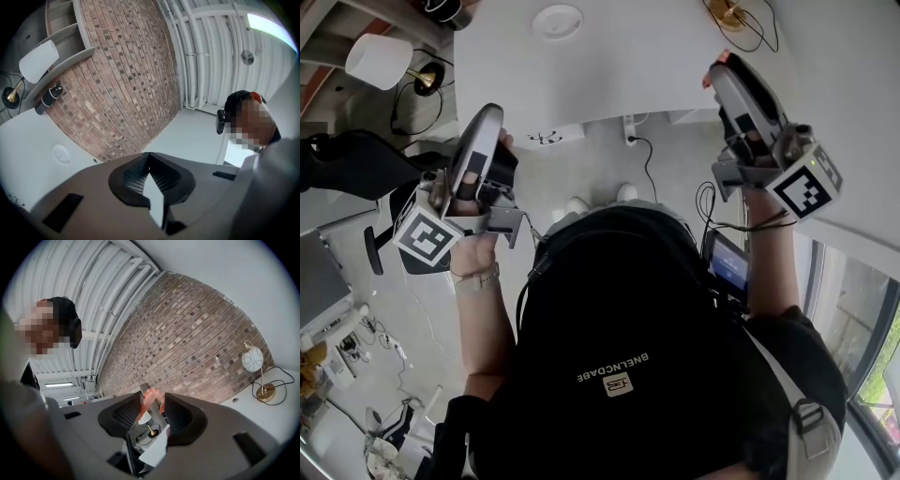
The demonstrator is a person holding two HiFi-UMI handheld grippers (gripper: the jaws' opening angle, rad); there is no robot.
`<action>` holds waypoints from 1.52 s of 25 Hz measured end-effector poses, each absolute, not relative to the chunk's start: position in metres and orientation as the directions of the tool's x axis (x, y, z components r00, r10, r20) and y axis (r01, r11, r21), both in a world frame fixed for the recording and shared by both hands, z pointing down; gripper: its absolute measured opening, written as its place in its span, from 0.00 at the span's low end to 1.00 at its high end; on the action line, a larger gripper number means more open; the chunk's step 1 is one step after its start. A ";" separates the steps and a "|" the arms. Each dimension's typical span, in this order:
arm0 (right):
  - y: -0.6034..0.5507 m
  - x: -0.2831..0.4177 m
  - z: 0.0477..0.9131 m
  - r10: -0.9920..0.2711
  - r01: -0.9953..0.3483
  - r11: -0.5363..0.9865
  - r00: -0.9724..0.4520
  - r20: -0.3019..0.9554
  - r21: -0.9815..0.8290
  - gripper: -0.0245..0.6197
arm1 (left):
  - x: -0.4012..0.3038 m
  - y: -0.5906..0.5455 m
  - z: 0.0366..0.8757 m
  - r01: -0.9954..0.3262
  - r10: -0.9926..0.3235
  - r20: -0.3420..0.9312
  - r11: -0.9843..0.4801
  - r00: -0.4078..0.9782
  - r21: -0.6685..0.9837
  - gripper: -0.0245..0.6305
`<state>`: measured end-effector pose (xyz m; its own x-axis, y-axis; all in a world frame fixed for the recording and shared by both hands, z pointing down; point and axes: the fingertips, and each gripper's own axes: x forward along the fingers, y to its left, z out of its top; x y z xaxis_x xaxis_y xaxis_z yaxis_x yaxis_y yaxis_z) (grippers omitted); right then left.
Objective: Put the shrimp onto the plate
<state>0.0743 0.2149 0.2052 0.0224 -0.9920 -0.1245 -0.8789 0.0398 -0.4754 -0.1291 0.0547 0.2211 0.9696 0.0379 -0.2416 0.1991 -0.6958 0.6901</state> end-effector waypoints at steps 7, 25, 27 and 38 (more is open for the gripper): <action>0.216 0.091 0.208 -0.990 -0.875 0.052 0.018 -0.138 -0.481 0.30 | -0.113 0.057 0.223 0.186 0.029 -0.234 -0.701 0.972 0.688 0.03; 0.249 0.117 0.234 -0.990 -0.848 0.091 -0.022 -0.137 -0.523 0.30 | -0.097 0.093 0.247 0.075 -0.045 -0.154 -0.718 0.987 0.692 0.03; 0.251 0.119 0.235 -0.990 -0.846 0.098 -0.031 -0.135 -0.524 0.30 | -0.094 0.096 0.246 0.067 -0.053 -0.150 -0.718 0.987 0.693 0.03; 0.256 0.131 0.237 -0.988 -0.824 0.127 -0.056 -0.144 -0.552 0.30 | -0.081 0.110 0.246 0.032 -0.069 -0.117 -0.718 0.991 0.695 0.03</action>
<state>0.1314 0.2562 0.2366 -0.0558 -0.9880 -0.1440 -0.8240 0.1270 -0.5522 -0.0811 0.1104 0.2463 0.9907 -0.0690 -0.1173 0.0323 -0.7185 0.6948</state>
